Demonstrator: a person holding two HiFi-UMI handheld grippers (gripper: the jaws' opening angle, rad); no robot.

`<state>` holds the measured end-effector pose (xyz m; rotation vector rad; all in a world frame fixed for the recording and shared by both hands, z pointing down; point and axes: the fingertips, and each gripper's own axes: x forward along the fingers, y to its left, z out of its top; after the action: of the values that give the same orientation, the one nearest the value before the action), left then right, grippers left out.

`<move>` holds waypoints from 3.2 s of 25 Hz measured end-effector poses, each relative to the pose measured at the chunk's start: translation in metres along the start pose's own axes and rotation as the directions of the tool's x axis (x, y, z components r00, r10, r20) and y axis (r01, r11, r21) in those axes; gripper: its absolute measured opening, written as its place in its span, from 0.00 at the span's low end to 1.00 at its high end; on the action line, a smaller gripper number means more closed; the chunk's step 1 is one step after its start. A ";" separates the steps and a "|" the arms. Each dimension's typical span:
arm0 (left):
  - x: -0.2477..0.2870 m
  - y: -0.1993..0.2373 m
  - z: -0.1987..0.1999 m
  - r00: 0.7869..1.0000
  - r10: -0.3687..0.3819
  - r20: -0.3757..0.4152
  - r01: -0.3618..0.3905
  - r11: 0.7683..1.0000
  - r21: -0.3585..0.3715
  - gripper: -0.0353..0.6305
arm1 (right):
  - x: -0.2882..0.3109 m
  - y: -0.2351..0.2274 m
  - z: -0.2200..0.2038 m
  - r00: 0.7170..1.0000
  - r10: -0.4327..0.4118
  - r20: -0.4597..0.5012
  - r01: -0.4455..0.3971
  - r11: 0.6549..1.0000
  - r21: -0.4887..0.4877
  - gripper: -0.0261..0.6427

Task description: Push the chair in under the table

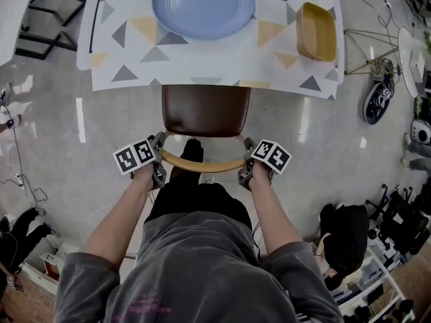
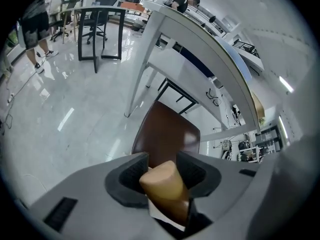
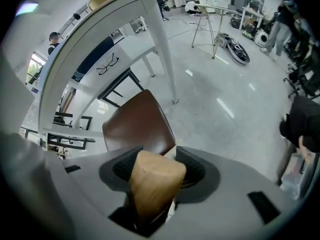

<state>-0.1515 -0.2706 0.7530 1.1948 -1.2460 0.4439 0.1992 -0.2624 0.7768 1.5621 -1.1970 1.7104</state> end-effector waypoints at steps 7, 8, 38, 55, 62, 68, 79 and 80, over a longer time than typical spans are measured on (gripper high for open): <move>0.018 -0.010 0.053 0.999 -0.021 0.039 0.022 0.999 -0.023 0.31 | 0.017 0.042 0.055 0.999 0.009 0.034 -0.008 1.000 -0.028 0.35; 0.020 -0.011 0.061 0.999 -0.022 0.048 0.023 1.000 -0.020 0.31 | 0.020 0.047 0.060 0.999 0.012 0.038 -0.011 1.000 -0.027 0.35; 0.059 -0.036 0.155 0.977 -0.079 0.197 0.081 0.997 0.000 0.35 | 0.052 0.092 0.126 0.988 0.065 0.138 -0.073 0.996 0.055 0.38; 0.040 -0.044 0.151 0.976 -0.069 0.205 0.063 0.997 0.036 0.43 | 0.026 0.097 0.122 0.976 0.123 0.181 -0.125 0.992 -0.003 0.39; 0.019 -0.042 0.141 0.971 -0.070 0.228 0.064 0.997 0.037 0.43 | 0.005 0.097 0.114 0.966 0.151 0.212 -0.150 0.989 -0.021 0.39; -0.004 -0.046 0.127 0.963 -0.084 0.255 0.073 0.996 0.051 0.43 | -0.021 0.092 0.105 0.950 0.186 0.249 -0.183 0.982 -0.035 0.39; -0.060 -0.061 0.086 0.939 -0.132 0.319 0.110 0.990 0.085 0.43 | -0.078 0.091 0.068 0.893 0.340 0.296 -0.317 0.940 -0.124 0.39; -0.066 -0.062 0.081 0.936 -0.137 0.324 0.115 0.990 0.087 0.43 | -0.084 0.091 0.065 0.887 0.353 0.298 -0.327 0.935 -0.135 0.39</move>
<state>-0.1623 -0.3429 0.6560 1.4387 -1.4358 0.1945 0.1708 -0.3457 0.6684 1.7000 -1.7734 1.6256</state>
